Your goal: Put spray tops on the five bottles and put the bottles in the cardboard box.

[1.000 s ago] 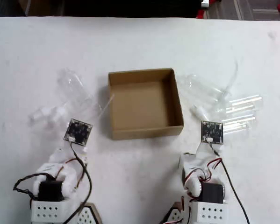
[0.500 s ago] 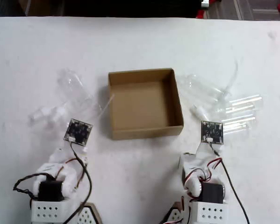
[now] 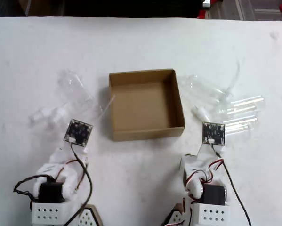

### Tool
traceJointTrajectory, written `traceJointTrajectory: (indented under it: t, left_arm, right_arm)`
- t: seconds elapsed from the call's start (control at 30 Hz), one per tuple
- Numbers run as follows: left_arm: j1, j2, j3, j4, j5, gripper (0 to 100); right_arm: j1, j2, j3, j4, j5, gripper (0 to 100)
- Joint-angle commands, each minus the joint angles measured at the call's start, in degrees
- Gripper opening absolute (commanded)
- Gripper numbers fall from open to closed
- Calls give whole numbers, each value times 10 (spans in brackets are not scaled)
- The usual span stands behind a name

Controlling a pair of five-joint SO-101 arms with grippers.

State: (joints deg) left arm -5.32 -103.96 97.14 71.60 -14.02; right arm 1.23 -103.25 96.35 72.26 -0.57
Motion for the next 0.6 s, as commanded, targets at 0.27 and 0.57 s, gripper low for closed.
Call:
traceJointTrajectory:
  t: [0.27,0.57]
  left_arm:
    - [-77,-8,-197,-22,5,37]
    - [-141,-8,-344,-7,5,36]
  right_arm:
    - [5,0,5,3,0,17]
    - [5,0,5,3,0,17]
